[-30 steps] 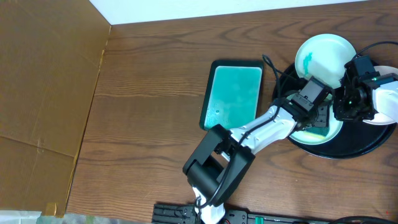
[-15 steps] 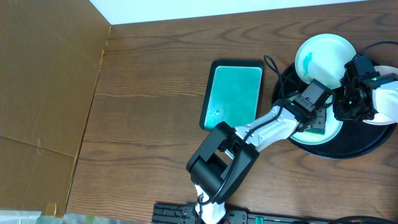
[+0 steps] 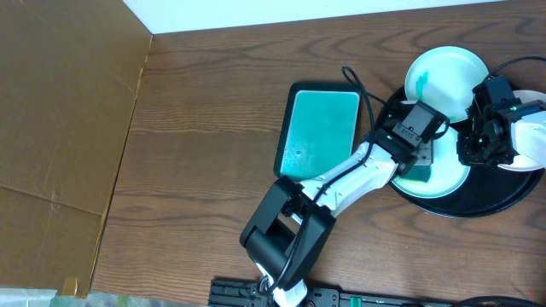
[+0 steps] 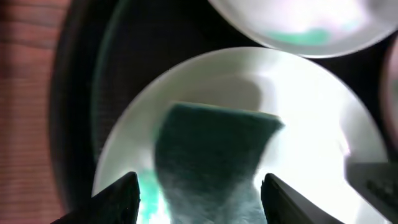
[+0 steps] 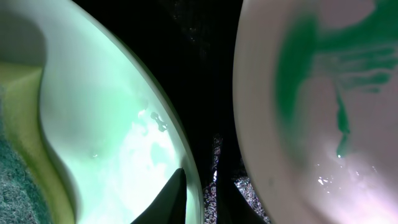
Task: Clean dirty plates on tray and stack at the side
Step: 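Scrub the front mint plate with the sponge in the left gripper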
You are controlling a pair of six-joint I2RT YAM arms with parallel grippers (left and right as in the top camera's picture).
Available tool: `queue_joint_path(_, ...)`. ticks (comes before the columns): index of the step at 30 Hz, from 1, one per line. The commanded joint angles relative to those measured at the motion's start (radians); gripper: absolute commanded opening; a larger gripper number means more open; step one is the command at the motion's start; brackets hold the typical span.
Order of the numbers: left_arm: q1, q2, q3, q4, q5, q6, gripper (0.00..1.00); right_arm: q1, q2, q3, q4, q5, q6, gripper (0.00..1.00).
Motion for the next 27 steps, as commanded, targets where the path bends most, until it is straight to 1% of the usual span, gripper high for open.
queue_joint_path(1,0.001,-0.016,-0.001,-0.006,0.059,-0.002,0.60,0.012,0.030,-0.005,0.011,-0.002,-0.001,0.15)
queue_joint_path(3,0.001,-0.013,-0.002,-0.019,0.059,-0.001,0.57,0.012,0.030,-0.005,0.011,-0.002,-0.001,0.15)
queue_joint_path(6,0.001,0.003,-0.002,-0.042,0.059,-0.002,0.57,0.012,0.030,-0.005,0.011,-0.002,-0.001,0.15)
queue_joint_path(8,0.001,0.021,-0.002,-0.049,0.061,-0.002,0.51,0.012,0.030,-0.005,0.011,-0.002,-0.001,0.15)
queue_joint_path(10,0.000,0.031,-0.002,-0.047,0.089,-0.002,0.49,0.012,0.030,-0.005,0.011,-0.002,-0.001,0.15)
queue_joint_path(12,-0.008,0.032,-0.002,-0.040,0.108,-0.002,0.48,0.012,0.030,-0.005,0.012,-0.002,-0.001,0.15)
queue_joint_path(20,-0.025,0.066,-0.002,-0.028,0.099,-0.002,0.47,0.012,0.030,-0.005,0.011,-0.002,-0.001,0.15)
queue_joint_path(23,-0.025,0.096,-0.002,-0.014,0.100,-0.002,0.44,0.012,0.030,-0.005,0.010,-0.002,-0.001,0.15)
queue_joint_path(25,-0.025,0.110,-0.002,-0.013,0.100,-0.002,0.38,0.012,0.030,-0.005,0.010,-0.002,-0.001,0.15)
queue_joint_path(26,-0.024,0.113,-0.002,-0.013,0.099,-0.002,0.31,0.012,0.030,-0.005,0.010,-0.002,-0.001,0.15)
queue_joint_path(27,-0.024,0.113,-0.002,-0.013,0.099,-0.002,0.25,0.012,0.030,-0.005,0.010,-0.002,-0.001,0.15)
